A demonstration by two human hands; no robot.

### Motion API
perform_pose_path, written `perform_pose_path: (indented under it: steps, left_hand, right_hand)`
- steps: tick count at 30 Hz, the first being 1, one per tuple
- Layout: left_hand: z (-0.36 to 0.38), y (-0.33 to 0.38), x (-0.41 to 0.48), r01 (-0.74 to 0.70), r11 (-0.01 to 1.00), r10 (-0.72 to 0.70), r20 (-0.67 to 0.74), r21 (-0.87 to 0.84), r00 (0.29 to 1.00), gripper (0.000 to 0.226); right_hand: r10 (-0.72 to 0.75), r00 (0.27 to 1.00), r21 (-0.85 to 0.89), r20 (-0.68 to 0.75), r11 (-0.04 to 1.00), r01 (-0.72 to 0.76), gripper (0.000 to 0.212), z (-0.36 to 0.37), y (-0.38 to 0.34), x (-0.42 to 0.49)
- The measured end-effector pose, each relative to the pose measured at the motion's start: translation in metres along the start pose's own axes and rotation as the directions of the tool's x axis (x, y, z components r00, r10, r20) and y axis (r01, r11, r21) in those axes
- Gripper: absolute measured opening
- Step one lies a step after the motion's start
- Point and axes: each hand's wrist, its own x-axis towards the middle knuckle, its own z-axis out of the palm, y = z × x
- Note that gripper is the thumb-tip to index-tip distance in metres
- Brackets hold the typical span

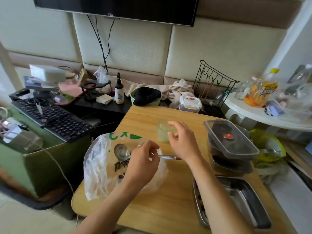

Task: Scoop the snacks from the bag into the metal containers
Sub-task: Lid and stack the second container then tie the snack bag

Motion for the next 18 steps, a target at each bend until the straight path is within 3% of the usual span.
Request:
perform_pose_path:
  steps: [3,8,12,18]
  left_hand:
    - [-0.009,-0.007,0.010,0.048,0.999,-0.048,-0.016,-0.002,0.999,0.021]
    - [-0.016,-0.007,0.019,0.087,0.996,-0.088,-0.028,-0.037,0.996,0.018]
    - [-0.016,-0.003,0.023,0.142,0.985,-0.145,-0.017,-0.095,0.989,0.017]
    - [-0.015,-0.005,0.027,0.228,0.972,-0.227,0.024,-0.062,0.974,0.019]
  right_hand:
    - [0.068,0.992,-0.093,0.104,0.994,-0.058,0.048,0.023,0.000,0.018]
    - [0.191,0.972,-0.243,0.135,0.958,-0.154,0.050,0.045,-0.002,0.035]
    - [0.210,0.974,-0.274,0.081,0.945,-0.181,0.039,0.053,-0.001,0.047]
    - [0.254,0.964,-0.141,-0.081,0.955,-0.263,0.016,0.065,-0.002,0.045]
